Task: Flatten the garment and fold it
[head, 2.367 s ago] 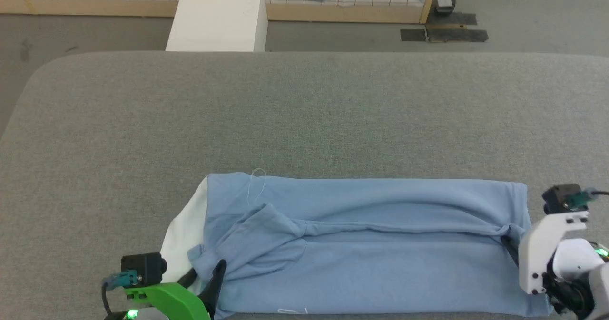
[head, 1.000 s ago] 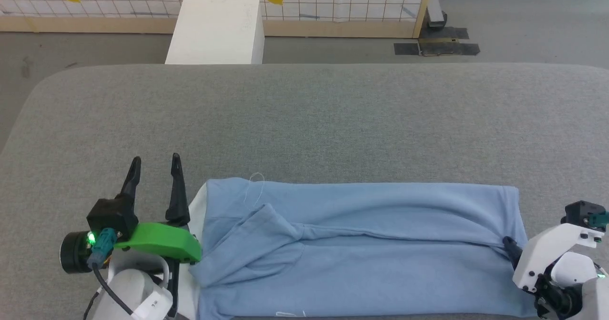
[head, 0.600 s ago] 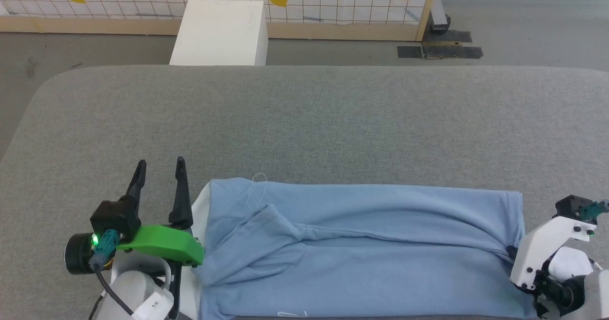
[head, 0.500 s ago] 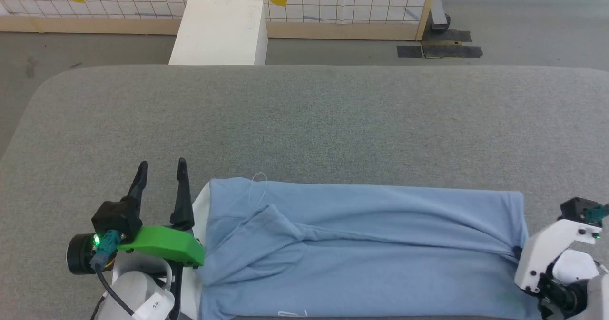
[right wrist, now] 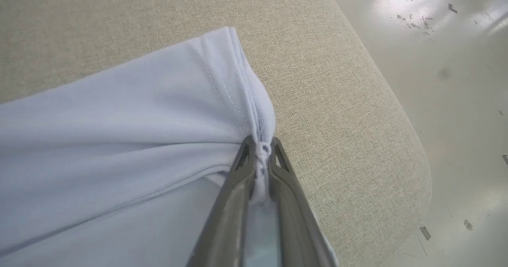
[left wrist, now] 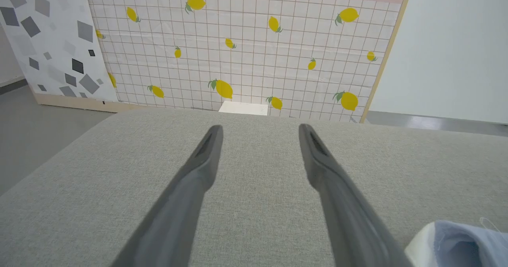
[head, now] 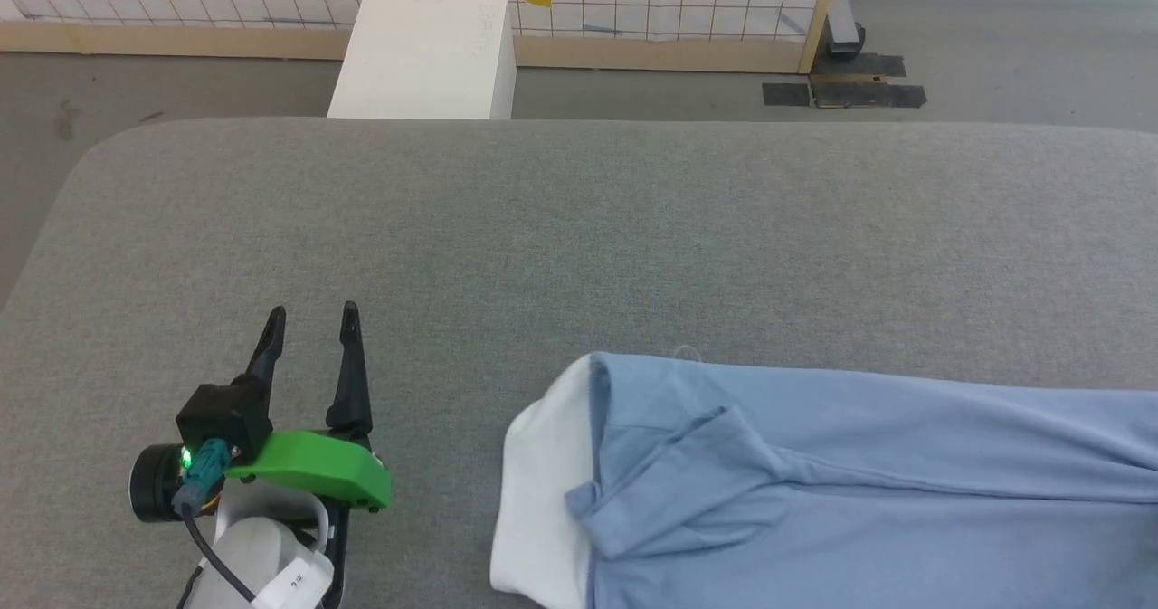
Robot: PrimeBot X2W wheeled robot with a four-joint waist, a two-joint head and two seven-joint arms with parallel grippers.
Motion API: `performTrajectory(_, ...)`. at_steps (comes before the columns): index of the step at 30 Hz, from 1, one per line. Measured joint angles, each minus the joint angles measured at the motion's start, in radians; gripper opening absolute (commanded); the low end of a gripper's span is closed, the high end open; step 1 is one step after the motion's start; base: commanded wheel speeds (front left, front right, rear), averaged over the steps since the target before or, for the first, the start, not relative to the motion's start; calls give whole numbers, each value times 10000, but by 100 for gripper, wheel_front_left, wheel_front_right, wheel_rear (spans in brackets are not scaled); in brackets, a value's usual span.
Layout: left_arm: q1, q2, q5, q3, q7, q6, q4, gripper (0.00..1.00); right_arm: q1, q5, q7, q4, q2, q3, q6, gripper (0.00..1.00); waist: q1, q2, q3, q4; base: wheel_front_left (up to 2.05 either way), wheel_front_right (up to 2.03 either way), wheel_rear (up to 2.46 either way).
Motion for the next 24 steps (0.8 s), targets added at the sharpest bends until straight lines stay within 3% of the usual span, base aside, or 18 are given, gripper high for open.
performTrajectory(4,51,-23,65,155,0,-2,-25,100,122,17,-13,-174,54,-6,0,0,0,0,-36,-4,0,0,0)
performTrajectory(8,136,-23,73,336,0,-77,-36,100,531,608,410,-1122,163,1003,0,0,0,0,-121,-34,0,0,0)
performTrajectory(18,465,-73,151,541,0,-140,-65,100,2300,2738,3632,-6613,485,5586,-4,0,0,0,-363,-96,0,0,0)
performTrajectory(21,462,-115,157,512,0,-178,-42,100,2303,2913,4077,-7522,316,7137,-4,0,0,0,-349,-24,0,0,0)
performTrajectory(24,449,-165,161,464,0,-249,-31,100,2029,3248,4405,-7637,178,8612,-4,0,0,0,-278,61,0,0,0)
